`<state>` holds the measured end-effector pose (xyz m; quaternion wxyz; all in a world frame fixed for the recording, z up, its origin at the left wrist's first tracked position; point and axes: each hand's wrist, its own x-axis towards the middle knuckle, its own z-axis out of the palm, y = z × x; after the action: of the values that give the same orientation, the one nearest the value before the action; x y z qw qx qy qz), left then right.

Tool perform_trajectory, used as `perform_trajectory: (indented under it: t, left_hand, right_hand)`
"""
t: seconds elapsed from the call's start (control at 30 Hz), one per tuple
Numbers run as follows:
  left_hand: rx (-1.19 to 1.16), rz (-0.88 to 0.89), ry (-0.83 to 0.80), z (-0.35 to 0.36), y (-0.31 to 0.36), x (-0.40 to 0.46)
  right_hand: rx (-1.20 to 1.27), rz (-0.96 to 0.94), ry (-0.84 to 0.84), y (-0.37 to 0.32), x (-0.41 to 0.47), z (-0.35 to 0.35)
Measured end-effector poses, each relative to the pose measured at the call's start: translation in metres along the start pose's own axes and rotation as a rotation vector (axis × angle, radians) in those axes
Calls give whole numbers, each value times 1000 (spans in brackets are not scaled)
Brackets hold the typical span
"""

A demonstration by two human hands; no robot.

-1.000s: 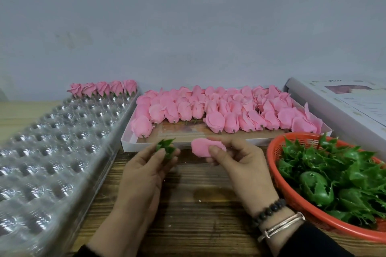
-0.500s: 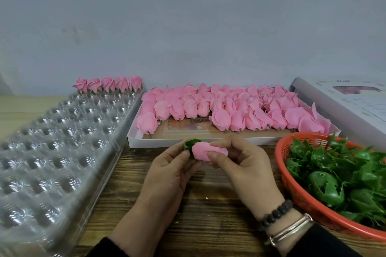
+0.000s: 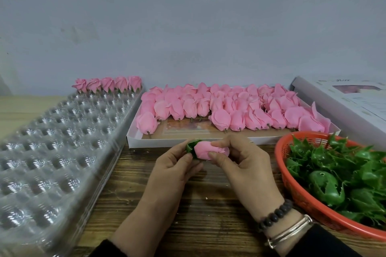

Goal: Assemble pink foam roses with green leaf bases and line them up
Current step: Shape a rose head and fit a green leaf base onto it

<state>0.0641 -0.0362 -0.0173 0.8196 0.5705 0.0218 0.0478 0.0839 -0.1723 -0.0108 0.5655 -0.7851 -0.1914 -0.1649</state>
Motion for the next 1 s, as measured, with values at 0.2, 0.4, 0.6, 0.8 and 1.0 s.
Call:
perform_trajectory:
  t: [0.2,0.4,0.6,0.8,1.0]
  left_hand:
    - [129,49,-40,0,0,-1]
    - [92,63,-51,1,1,-2]
    - [85,32,-87,2,1,-3]
    - [199,101,-193,8,4,-11]
    - [682,220,-19,1,4,-6]
  right_hand:
    - [-30,-24,22,-1,-1,0]
    - [-57,-32,42,-2,0,0]
    - [-122,-72,-13,-3,0,1]
    - [-223,-140,-20,-7,0,-1]
    - [-186,-177,-46,-12,-2,2]
